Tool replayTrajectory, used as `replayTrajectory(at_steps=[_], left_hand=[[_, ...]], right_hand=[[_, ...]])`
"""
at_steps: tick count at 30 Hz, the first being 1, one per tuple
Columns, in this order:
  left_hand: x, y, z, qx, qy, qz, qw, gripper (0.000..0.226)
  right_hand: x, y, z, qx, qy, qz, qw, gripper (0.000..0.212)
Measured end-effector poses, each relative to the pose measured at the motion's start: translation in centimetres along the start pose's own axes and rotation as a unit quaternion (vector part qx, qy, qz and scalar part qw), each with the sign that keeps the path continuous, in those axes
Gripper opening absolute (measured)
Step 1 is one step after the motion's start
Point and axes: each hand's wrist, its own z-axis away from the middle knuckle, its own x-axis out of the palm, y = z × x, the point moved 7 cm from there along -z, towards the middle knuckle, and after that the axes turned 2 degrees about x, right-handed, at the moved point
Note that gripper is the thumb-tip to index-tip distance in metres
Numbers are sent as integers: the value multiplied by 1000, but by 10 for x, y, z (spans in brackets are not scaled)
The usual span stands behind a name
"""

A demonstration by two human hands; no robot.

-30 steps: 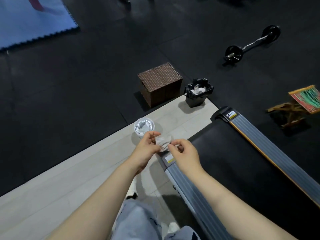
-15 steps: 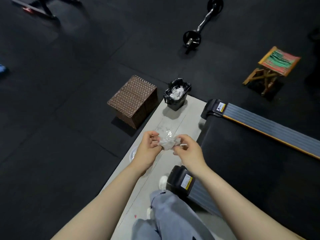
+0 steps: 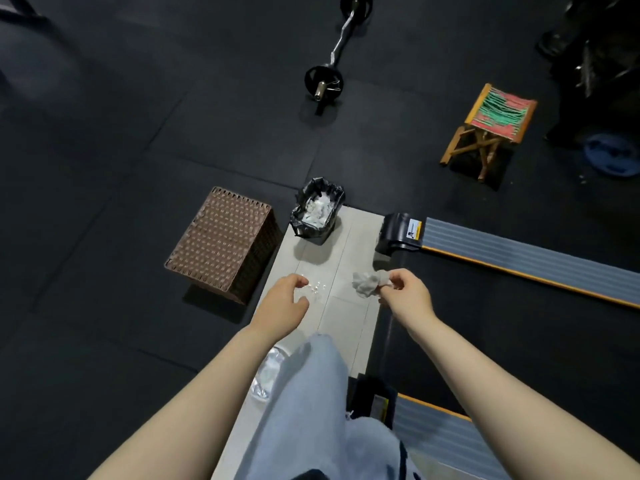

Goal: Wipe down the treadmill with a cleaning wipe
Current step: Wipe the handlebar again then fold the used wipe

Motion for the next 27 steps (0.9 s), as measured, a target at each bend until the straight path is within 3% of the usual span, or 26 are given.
replayTrajectory(at_steps=[5, 11, 19, 21, 24, 27], left_hand=[[-35, -13, -85, -11, -22, -54, 998, 38], [-80, -15, -221, 31, -66, -138, 988, 41], [-118, -21, -367, 34, -134, -170, 976, 38], [-116, -26, -390, 33, -147, -168, 974, 38], [-109, -39, -413, 27, -168, -164, 972, 38], [-110, -45, -426, 13, -169, -151, 974, 38]], right_hand=[[19, -35, -61, 31, 29, -19, 999, 16], [63, -89, -173, 58, 63, -41, 995, 16], [143, -144, -305, 115, 48, -3, 992, 19], [155, -152, -329, 128, 42, -3, 991, 28], [170, -163, -352, 133, 7, -23, 991, 56], [169, -176, -360, 146, -7, -50, 988, 58]])
